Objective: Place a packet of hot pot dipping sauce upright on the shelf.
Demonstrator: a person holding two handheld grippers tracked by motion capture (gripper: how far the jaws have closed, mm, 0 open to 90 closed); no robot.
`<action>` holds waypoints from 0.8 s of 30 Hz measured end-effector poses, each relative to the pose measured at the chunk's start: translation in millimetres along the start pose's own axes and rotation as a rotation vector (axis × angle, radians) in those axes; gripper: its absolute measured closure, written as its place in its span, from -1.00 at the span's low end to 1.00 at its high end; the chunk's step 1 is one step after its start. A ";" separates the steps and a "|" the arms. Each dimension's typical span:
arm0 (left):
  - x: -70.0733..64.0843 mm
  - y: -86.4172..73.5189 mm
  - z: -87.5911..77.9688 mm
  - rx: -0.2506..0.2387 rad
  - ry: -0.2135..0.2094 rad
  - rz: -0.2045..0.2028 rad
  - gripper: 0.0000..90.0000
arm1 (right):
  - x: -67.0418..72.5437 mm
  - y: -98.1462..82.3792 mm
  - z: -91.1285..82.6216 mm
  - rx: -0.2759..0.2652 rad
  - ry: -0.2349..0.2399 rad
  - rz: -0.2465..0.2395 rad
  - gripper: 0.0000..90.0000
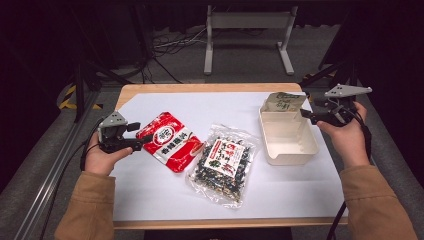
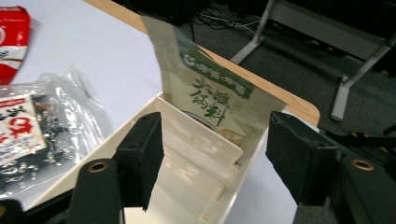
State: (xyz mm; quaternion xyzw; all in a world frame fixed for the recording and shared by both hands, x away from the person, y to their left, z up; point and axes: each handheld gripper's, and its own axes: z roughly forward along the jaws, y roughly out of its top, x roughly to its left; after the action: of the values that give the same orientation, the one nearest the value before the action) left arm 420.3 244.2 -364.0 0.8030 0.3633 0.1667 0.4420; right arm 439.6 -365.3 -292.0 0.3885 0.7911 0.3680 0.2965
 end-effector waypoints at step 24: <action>43.2 -26.9 24.4 0.047 0.104 -0.223 -0.40 | 54.3 14.1 -6.5 -0.036 0.175 -0.049 -0.13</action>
State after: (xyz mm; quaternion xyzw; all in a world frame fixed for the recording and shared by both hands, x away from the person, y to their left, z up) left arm 452.3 270.7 -402.2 0.7579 0.4767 0.1493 0.4196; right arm 411.9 -316.3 -286.9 0.3301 0.8164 0.4074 0.2420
